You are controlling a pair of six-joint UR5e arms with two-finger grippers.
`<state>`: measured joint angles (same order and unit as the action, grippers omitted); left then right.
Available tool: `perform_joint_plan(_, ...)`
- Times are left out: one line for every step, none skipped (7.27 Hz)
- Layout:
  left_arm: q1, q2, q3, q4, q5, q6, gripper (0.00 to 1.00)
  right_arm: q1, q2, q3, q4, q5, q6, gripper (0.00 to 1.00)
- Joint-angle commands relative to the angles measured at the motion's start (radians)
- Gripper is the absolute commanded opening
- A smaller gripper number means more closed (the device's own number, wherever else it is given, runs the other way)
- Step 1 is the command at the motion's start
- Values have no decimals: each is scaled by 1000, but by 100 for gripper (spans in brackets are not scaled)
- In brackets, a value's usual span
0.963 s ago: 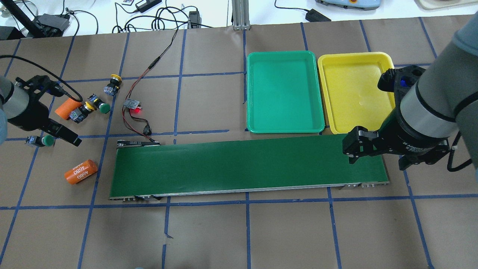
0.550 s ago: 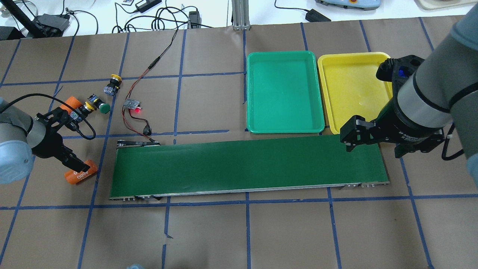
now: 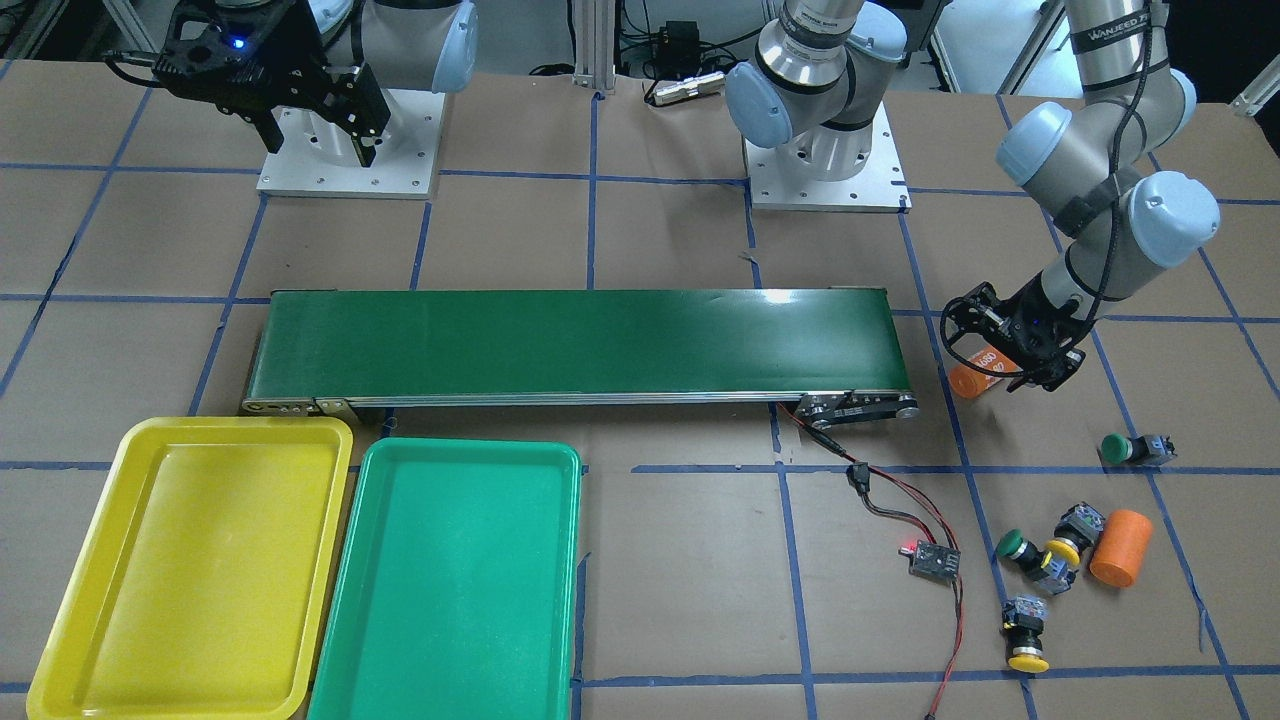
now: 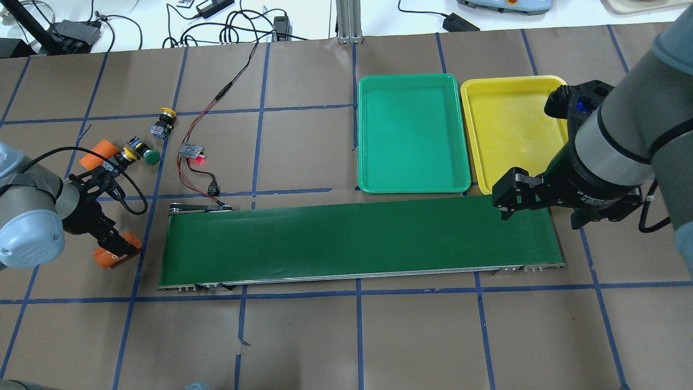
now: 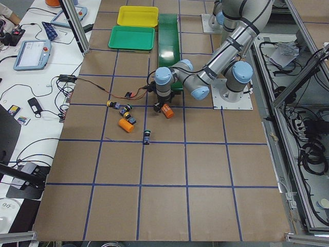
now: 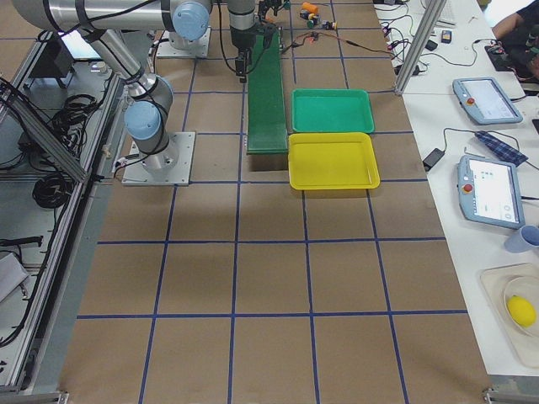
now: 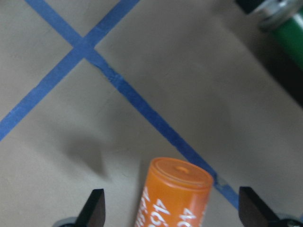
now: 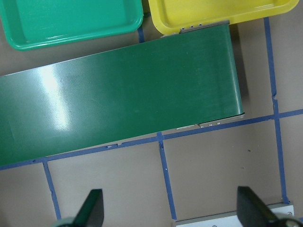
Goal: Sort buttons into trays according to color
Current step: 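Grasp the orange cylinder with the left gripper and lift it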
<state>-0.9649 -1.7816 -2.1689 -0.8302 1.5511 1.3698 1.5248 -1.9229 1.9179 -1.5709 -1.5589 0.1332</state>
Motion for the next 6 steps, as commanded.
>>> perform_joint_plan(0,-30,1,35,4,8,81,0,1,1,3,0,-1,100)
perform_joint_plan(0,-30,0,42,7,64,31,0,-4,3,6,-4,-4,100)
perform_joint_plan(-1,-13,0,33,33,69,0,0,2,4,5,-1,-1,100)
perform_joint_plan(-9,31,6,1,43,55,0,0,-2,4,2,0,-1,100)
perform_joint_plan(-23,91,36,-70,28,7,0,0,1,4,2,-1,-3,100)
perform_joint_plan(-59,146,73,-184,-32,-33,0,0,-2,4,3,-1,-3,100)
